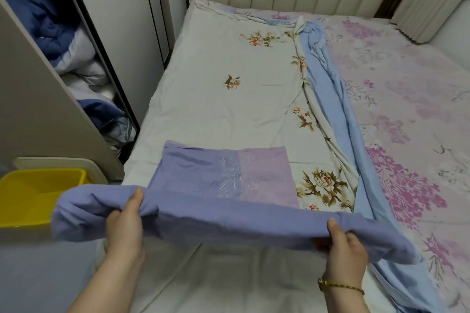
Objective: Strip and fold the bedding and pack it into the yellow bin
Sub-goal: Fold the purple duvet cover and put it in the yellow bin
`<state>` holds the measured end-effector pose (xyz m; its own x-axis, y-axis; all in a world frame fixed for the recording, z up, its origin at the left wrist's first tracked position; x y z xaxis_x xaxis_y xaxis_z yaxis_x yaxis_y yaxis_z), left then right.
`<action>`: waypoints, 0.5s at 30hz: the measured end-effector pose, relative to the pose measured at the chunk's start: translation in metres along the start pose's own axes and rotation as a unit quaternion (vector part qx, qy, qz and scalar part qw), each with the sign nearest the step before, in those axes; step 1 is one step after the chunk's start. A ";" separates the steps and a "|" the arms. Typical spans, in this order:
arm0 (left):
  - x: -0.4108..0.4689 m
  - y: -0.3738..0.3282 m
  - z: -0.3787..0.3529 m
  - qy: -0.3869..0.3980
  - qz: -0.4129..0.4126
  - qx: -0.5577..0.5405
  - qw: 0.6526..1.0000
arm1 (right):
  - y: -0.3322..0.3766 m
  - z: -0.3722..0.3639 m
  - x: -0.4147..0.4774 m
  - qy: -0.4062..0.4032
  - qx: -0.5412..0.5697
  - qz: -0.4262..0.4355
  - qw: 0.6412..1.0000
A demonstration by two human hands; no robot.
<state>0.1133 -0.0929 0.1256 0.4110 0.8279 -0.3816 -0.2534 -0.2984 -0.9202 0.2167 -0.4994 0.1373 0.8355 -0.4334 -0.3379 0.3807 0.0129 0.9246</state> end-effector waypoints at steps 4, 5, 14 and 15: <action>0.036 -0.022 -0.039 -0.008 0.009 0.003 1.000 | 0.039 -0.041 0.039 0.004 -0.038 0.037 0.999; 0.046 -0.030 -0.050 -0.014 0.009 0.013 1.000 | 0.049 -0.055 0.051 0.006 -0.047 0.045 0.998; 0.140 -0.025 -0.182 0.107 -0.172 0.432 0.879 | 0.031 -0.195 0.158 0.173 -0.343 0.152 0.911; 0.138 -0.007 -0.188 0.127 -0.175 0.507 0.834 | 0.015 -0.202 0.159 0.188 -0.424 0.162 0.871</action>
<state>0.3367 -0.0656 0.0629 0.7551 0.6144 -0.2288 -0.6363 0.6025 -0.4819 0.4351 -0.3860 0.0621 0.9636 0.0402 -0.2644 0.1238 0.8093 0.5742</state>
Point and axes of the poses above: each hand's wrist, its own x-axis towards the middle knuckle, its own z-axis out of the back of the hand, y = z × x, the point moved 10 cm from there along x, towards the middle knuckle, and after that the axes turned 1 degree about y, right-handed, at the moved point
